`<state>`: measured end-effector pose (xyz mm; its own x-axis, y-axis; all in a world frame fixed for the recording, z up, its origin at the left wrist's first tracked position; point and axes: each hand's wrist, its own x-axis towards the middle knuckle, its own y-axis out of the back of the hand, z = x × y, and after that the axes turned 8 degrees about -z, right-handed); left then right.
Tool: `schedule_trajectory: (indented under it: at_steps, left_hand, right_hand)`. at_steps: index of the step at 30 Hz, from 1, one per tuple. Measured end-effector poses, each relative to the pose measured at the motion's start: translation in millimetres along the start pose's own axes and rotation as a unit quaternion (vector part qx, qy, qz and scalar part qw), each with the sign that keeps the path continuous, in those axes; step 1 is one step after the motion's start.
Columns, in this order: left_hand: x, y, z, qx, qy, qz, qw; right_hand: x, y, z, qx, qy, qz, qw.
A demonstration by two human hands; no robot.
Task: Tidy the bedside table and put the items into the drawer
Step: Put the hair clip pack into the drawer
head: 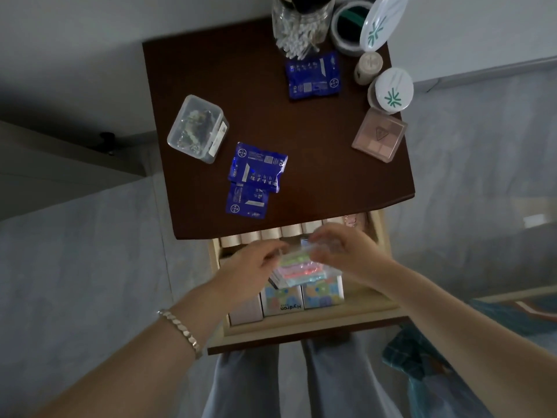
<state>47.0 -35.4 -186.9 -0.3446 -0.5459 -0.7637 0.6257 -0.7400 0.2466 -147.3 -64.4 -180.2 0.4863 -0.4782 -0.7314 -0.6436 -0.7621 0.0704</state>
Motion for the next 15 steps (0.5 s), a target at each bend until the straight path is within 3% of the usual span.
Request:
schedule_trajectory:
  at_steps: [4,8,13,15]
  left_hand:
    - [10,-15,-28,0.007,0.073,0.051,0.996]
    - [16,-23,-49,-0.003,0.092,0.034,0.995]
    - [21,-21,-62,-0.019,0.104,0.055,0.993]
    - [21,-17,-63,-0.023,0.099,0.062,0.993]
  right_hand:
    - [18,-20,39,0.026,-0.097,-0.025,0.995]
    - [39,-48,80,0.026,-0.161,-0.008,0.987]
    - [61,-83,96,-0.193,-0.237,0.078,0.949]
    - [65,-94,95,-0.196,-0.23,0.088,0.949]
